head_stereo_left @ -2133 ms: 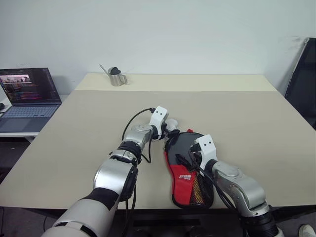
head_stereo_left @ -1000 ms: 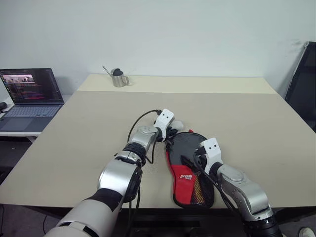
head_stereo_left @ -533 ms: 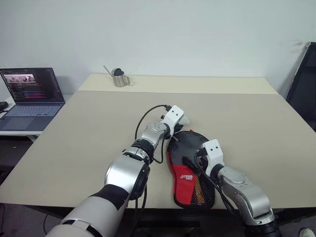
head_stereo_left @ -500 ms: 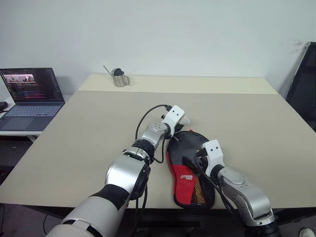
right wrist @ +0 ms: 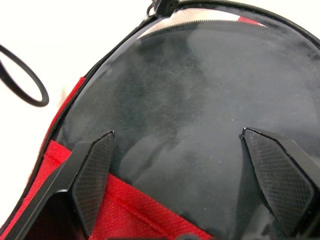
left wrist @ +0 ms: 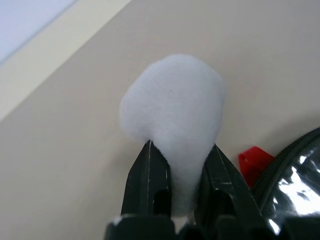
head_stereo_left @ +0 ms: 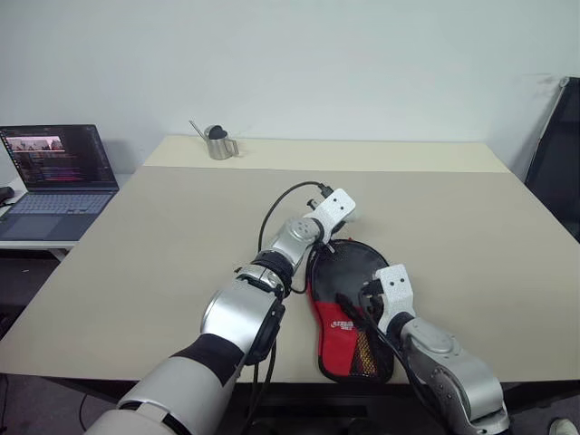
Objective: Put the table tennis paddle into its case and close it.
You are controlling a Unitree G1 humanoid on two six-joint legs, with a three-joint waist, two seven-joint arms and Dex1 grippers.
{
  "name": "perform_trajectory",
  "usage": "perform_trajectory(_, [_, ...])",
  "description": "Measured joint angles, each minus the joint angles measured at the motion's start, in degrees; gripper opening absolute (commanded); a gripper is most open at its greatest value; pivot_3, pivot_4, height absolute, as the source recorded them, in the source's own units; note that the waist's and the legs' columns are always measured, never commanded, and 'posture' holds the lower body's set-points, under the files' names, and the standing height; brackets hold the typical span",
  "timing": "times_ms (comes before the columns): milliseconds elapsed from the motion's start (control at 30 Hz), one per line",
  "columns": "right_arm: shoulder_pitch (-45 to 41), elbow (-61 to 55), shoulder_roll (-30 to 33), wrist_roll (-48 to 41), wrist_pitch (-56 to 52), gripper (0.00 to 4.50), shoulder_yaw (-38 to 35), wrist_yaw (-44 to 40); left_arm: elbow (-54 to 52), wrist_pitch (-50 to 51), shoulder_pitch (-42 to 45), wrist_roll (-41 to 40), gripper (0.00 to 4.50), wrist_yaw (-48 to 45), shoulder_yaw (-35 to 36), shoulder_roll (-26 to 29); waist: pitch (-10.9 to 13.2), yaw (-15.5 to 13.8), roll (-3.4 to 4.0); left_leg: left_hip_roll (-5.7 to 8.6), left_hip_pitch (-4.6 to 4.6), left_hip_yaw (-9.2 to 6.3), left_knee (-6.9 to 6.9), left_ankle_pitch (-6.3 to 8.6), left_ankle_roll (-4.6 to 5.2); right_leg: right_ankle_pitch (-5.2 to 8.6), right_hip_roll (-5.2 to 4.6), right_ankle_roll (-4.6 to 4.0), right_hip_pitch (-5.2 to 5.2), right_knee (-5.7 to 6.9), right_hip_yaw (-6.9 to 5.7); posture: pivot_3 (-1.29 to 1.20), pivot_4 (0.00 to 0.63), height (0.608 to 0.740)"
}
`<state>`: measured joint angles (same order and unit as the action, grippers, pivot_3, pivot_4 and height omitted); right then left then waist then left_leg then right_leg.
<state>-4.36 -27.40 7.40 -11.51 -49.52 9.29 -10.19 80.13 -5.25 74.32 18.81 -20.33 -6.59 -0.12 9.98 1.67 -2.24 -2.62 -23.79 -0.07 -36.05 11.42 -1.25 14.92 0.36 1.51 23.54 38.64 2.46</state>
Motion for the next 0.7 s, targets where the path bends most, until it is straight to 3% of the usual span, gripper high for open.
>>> perform_trajectory(700, [4.0, -4.5, -2.4, 0.0, -1.1, 4.50, 1.8, 3.0, 1.1, -5.0, 2.5, 9.0, 0.26, 4.7, -6.0, -5.8, 0.0, 0.0, -0.04, -0.01, -0.06, 0.00, 0.03, 0.07, -0.11, 0.01, -0.01, 0.01, -0.02, -0.20, -0.01, 0.00, 0.150, 0.740])
